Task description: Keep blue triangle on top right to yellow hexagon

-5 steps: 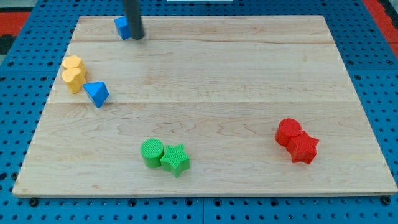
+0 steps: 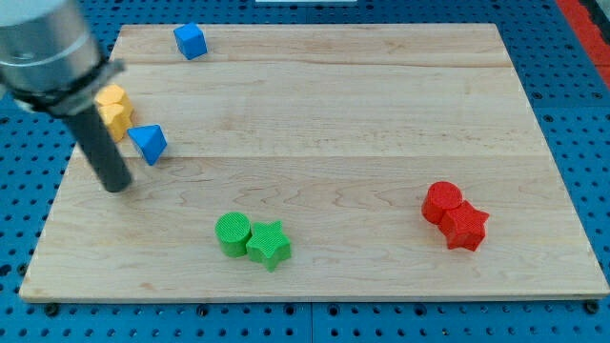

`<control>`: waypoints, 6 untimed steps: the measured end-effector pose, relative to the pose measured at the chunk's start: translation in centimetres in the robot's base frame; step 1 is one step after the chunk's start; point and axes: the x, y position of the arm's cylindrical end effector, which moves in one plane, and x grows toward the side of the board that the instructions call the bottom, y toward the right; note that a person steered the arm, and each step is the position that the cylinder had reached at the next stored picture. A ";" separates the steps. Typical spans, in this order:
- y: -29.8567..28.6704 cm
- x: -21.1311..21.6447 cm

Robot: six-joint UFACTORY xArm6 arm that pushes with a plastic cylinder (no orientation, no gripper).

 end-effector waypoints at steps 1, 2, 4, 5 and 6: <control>2.2 -2.9; 7.8 -1.4; 4.5 -13.4; 5.3 -12.9; 6.0 -8.8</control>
